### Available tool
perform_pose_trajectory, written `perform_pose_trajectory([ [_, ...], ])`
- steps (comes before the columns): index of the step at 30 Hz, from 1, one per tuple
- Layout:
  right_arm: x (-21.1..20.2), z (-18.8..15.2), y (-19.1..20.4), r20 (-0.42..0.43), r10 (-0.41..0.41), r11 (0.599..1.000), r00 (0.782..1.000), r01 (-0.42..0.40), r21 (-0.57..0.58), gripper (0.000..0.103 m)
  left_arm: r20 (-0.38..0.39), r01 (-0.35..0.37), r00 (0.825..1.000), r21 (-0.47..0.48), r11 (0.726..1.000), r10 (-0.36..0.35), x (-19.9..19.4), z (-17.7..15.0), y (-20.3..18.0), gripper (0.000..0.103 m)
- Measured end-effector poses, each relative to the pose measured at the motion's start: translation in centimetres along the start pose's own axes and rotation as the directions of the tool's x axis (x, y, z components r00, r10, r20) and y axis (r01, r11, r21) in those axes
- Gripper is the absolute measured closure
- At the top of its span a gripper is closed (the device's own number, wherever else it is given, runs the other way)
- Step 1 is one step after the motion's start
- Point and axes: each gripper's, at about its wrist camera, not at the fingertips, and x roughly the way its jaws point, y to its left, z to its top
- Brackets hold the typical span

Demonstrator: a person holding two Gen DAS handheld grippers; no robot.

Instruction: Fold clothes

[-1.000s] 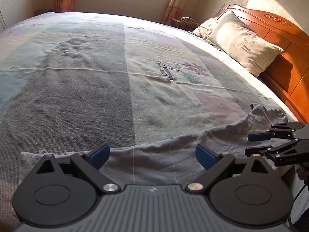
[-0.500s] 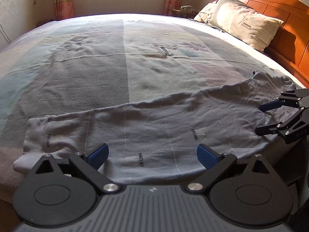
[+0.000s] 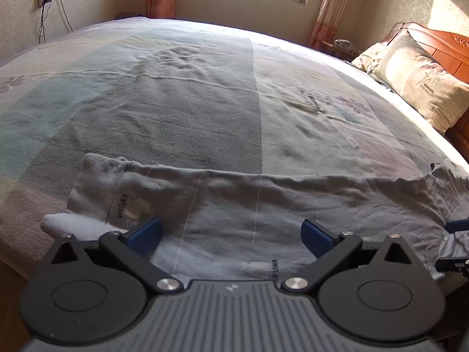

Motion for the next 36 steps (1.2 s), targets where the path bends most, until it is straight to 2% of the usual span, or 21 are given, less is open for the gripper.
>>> perform_pose_trajectory([
  [2,0.2,0.1,0.1,-0.005,-0.006,1.0,1.0,0.006,0.004,0.0,-0.008,0.038,0.999,0.03,0.999,-0.038,0.5,0.2,-1.2,0.002],
  [6,0.2,0.2,0.1,-0.012,-0.005,1.0,1.0,0.005,0.005,0.0,-0.015,0.03,0.999,0.104,0.994,-0.029,1.3,0.2,-3.1,0.002],
  [10,0.3,0.4,0.2,-0.019,-0.008,1.0,1.0,0.009,0.009,0.0,-0.011,0.092,0.996,0.08,0.993,-0.091,1.4,0.4,-3.6,0.002],
  [16,0.5,0.9,0.3,-0.055,-0.023,1.0,0.998,0.024,0.017,0.0,0.004,0.1,0.995,0.099,0.99,-0.101,1.4,0.5,-4.1,0.002],
  [21,0.5,0.9,0.4,-0.06,-0.032,0.999,0.998,0.033,0.024,0.0,0.088,0.151,0.984,0.029,0.988,-0.153,-1.1,0.7,-2.5,0.001],
  [25,0.3,0.8,0.5,-0.055,-0.041,0.999,0.998,0.042,0.03,0.0,0.015,0.107,0.994,0.001,0.994,-0.107,0.0,0.2,-1.6,0.002],
  [27,-0.3,0.7,0.4,-0.052,-0.056,0.998,0.997,0.058,0.035,0.0,0.032,0.138,0.99,0.017,0.99,-0.138,-0.7,0.3,-1.9,0.002],
  [29,-1.3,0.5,-0.2,-0.012,-0.08,0.996,0.997,0.08,0.044,0.0,0.053,0.16,0.985,0.041,0.986,-0.162,-1.3,0.5,-2.3,0.001],
  [30,-1.8,0.4,-1.0,0.008,-0.092,0.994,0.996,0.092,0.067,0.0,0.055,0.152,0.986,0.055,0.987,-0.155,-1.3,0.5,-2.5,0.001],
  [33,-2.9,0.1,-4.4,0.043,-0.153,0.976,0.987,0.144,0.161,0.0,-0.05,0.069,0.997,0.066,0.995,-0.066,0.8,0.3,-2.7,0.001],
  [36,-4.4,-1.4,-9.2,0.051,-0.267,0.932,0.962,0.244,0.269,0.0,-0.056,0.028,0.998,0.131,0.991,-0.021,1.1,0.1,-3.7,0.001],
])
